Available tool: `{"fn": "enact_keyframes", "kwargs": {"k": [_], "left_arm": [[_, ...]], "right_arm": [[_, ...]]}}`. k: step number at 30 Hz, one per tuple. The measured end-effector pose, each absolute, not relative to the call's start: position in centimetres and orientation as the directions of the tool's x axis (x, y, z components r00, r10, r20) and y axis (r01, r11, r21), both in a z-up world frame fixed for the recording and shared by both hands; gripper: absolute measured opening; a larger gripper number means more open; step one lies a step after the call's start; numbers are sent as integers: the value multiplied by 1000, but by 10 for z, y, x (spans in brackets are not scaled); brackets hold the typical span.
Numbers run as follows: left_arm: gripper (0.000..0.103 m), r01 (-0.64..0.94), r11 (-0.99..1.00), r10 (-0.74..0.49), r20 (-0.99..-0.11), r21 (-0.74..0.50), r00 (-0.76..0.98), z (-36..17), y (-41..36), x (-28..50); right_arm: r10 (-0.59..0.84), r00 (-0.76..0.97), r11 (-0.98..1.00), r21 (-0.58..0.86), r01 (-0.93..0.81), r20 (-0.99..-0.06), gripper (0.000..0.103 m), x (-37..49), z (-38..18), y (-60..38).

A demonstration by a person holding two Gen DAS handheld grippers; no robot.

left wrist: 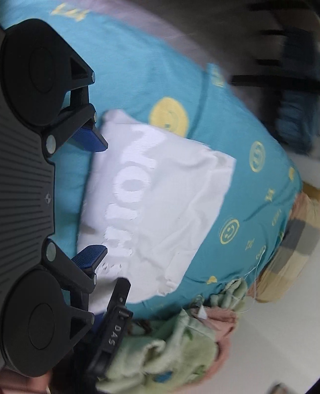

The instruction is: Fold clothes

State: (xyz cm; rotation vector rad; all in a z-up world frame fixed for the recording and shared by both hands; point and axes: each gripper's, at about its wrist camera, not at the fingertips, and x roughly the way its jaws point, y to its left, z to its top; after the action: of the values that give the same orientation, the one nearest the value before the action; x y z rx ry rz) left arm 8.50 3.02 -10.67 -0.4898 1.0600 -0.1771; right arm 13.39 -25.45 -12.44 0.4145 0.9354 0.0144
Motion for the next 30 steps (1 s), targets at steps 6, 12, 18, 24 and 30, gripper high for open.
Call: {"fn": "enact_keyframes", "kwargs": {"k": [6, 12, 18, 24, 30], "left_arm": [[89, -275, 755, -482, -789, -595, 382, -154, 51, 94], [87, -314, 666, -499, -716, -677, 487, -161, 65, 101], [63, -358, 614, -469, -690, -704, 551, -167, 76, 103], [37, -330, 628, -438, -670, -705, 600, -159, 79, 101], [36, -261, 587, -470, -585, -766, 661, -144, 82, 102]], "right_arm": [[231, 615, 872, 441, 213, -754, 81, 131, -122, -267], [254, 617, 834, 492, 250, -744, 80, 130, -123, -275], [289, 628, 793, 548, 266, -722, 81, 128, -120, -281], [446, 670, 607, 751, 261, -593, 81, 108, -107, -292], [559, 653, 387, 857, 340, -511, 82, 84, -124, -282]]}}
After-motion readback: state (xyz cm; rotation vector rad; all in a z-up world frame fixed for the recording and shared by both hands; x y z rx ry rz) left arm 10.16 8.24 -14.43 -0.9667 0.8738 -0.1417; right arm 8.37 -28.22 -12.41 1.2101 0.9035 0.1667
